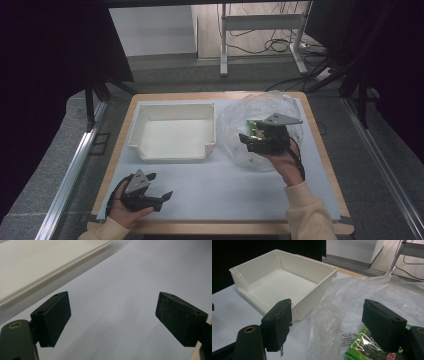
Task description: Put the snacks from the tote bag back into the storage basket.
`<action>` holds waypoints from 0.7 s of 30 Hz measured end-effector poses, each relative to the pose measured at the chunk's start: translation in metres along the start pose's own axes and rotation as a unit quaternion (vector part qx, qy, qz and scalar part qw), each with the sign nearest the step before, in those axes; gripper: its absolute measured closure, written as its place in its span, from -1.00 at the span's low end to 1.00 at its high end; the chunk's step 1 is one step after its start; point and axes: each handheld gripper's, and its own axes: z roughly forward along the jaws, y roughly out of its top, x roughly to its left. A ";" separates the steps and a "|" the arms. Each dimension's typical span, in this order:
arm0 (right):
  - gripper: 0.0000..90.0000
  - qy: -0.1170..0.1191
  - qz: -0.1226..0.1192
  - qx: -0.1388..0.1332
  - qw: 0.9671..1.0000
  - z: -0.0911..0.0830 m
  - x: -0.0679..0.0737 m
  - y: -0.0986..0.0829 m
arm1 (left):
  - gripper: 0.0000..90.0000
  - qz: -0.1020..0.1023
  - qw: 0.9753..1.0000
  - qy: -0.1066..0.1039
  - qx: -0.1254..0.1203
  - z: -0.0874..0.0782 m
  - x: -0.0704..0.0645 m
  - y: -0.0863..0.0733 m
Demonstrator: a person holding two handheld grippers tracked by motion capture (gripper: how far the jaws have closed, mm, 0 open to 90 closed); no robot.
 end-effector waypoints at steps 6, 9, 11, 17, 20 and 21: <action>-0.45 -0.008 0.007 -0.001 1.000 -0.001 -0.010 0.000 | -0.71 0.000 1.000 0.000 0.000 0.000 0.000 0.000; -0.45 -0.011 0.010 -0.004 1.000 -0.003 -0.014 0.001 | -0.71 0.001 1.000 0.000 0.000 0.000 0.000 0.000; -0.45 -0.014 0.013 -0.005 1.000 -0.003 -0.018 0.001 | -0.71 0.001 1.000 -0.001 0.000 0.000 0.000 0.000; -0.46 -0.020 0.021 0.001 1.000 -0.001 -0.027 0.000 | -0.71 0.002 1.000 -0.002 0.002 0.001 0.000 0.000; -0.46 -0.022 0.025 0.006 0.999 0.002 -0.033 0.000 | -0.71 0.002 1.000 -0.002 0.002 0.001 0.000 -0.001; -0.46 -0.022 0.025 0.006 0.999 0.002 -0.033 0.000 | -0.71 0.002 1.000 -0.001 0.002 0.001 -0.001 -0.001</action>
